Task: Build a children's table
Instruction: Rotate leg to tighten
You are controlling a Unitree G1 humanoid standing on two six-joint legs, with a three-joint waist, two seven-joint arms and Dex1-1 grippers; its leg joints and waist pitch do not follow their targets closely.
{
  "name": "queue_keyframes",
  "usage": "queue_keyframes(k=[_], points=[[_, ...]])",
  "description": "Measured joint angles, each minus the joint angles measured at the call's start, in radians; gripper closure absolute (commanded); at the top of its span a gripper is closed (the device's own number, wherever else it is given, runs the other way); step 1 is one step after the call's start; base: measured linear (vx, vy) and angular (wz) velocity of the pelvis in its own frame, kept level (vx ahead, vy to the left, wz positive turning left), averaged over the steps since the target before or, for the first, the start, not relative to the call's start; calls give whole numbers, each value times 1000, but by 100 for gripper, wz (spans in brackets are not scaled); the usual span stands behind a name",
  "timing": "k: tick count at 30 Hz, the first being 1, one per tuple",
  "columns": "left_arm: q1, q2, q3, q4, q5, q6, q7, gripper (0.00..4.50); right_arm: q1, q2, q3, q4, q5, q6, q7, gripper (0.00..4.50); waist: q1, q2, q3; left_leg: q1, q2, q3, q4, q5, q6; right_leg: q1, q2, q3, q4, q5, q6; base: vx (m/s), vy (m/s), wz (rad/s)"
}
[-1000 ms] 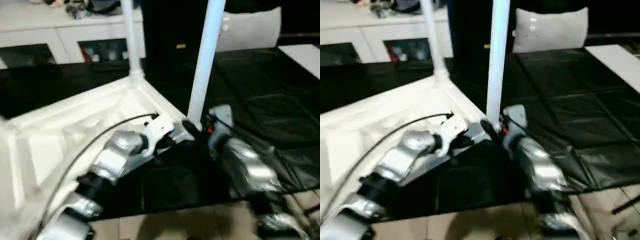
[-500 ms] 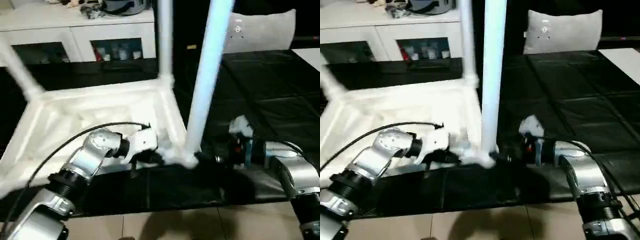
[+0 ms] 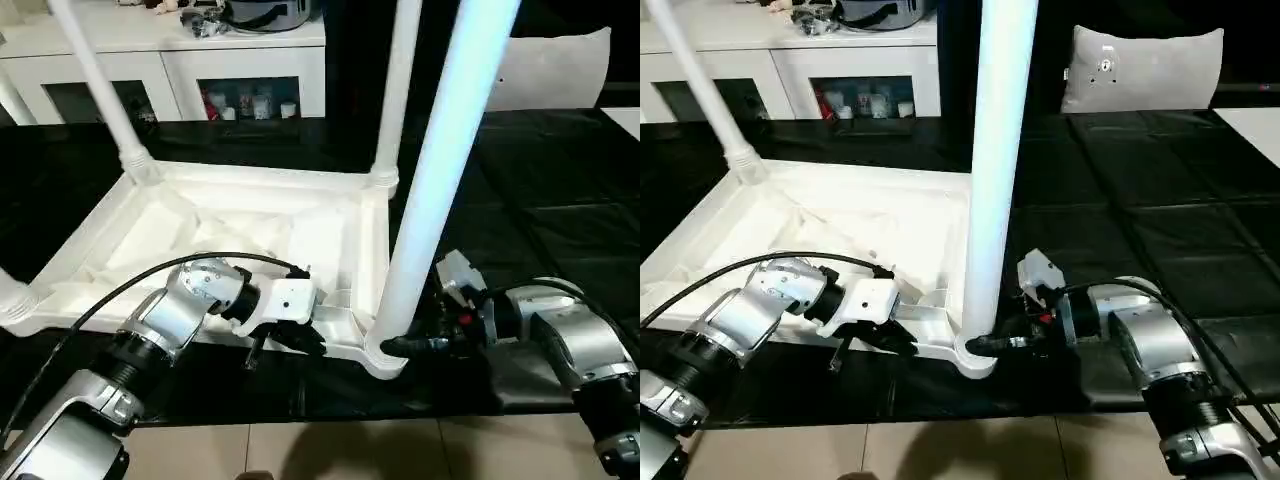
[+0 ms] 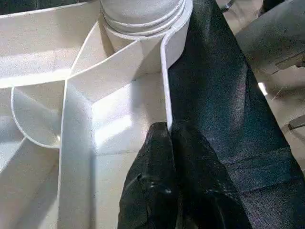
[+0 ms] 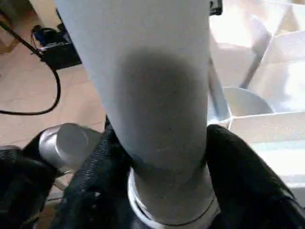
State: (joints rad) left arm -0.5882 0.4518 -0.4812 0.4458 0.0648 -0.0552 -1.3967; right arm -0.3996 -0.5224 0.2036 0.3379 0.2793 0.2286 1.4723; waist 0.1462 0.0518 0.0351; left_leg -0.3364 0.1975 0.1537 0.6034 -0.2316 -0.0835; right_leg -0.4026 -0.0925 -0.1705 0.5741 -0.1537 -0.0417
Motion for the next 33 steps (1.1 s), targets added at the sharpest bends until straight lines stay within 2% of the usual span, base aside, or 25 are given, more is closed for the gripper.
queue_keyframes(k=[6, 12, 15, 17, 18, 22, 24, 27, 29, 33], points=[[-1, -2, 4, 4, -11, 10, -8, 450, 1, 0, 1, -1, 0, 6, 3, 247, 0, -3, -1, 1, 0, 1, 0, 0, 0, 0, 0, 0, 1, -1, 0, 0, 0, 0], [31, -8, 46, -24, -43, 122, 4, 450, 16, 32, -9, -22, 4, 34, -44, 250, -6, -5, -1, 4, 0, 2, -1, 0, 0, 0, 0, 2, 2, -2, 0, 0, 0, 0], [48, -16, 97, -38, -30, 235, 110, 450, 16, 116, -52, -21, -26, 71, -247, 250, -35, -11, -3, 6, 1, 2, -2, 1, -3, 0, 1, 3, 4, -2, -1, 0, 0, 0], [58, -42, 126, -51, -21, 298, 192, 450, 14, 174, -84, -14, -44, 94, -380, 252, -61, -12, -3, 6, 0, 2, 0, 0, -8, 1, 1, 3, 2, -2, 0, 0, 0, 0], [67, -63, 143, -62, -17, 338, 245, 450, 6, 209, -103, -2, -56, 105, -463, 252, -77, -13, -3, 7, 0, 2, 0, 0, -8, 1, 1, 3, 0, -2, 0, 0, 0, 0], [67, -156, 191, -70, 7, 448, 410, 450, -44, 322, -152, 54, -99, 120, -724, 252, -120, -13, -3, 6, 1, 2, 1, 0, -8, 3, 1, 0, -6, -2, 0, 0, 0, 0], [66, -208, 209, -67, 13, 483, 496, 450, -66, 368, -174, 82, -121, 111, -842, 252, -129, -13, -3, 5, 1, 0, 1, 0, -8, 4, 0, -3, -9, -2, 0, 0, 0, 0], [57, -287, 228, -56, 21, 520, 607, 450, -87, 413, -198, 116, -148, 78, -976, 252, -132, -13, -3, 3, 0, 0, 0, -1, -7, 5, 0, -3, -10, -1, 0, 0, 0, 0], [54, -315, 230, -56, 21, 533, 643, 450, -87, 420, -209, 119, -157, 61, -1004, 198, -127, -13, -3, 2, 0, 0, -1, -3, -5, 5, 0, -2, -10, -1, 1, 0, 0, 0], [45, -317, 220, -58, 27, 531, 644, 450, -82, 418, -212, 113, -156, 43, -995, 164, -117, -13, -3, 2, 0, -1, -7, 0, 1, 2, 1, -2, -9, 1, 0, 0, 0, 0]])
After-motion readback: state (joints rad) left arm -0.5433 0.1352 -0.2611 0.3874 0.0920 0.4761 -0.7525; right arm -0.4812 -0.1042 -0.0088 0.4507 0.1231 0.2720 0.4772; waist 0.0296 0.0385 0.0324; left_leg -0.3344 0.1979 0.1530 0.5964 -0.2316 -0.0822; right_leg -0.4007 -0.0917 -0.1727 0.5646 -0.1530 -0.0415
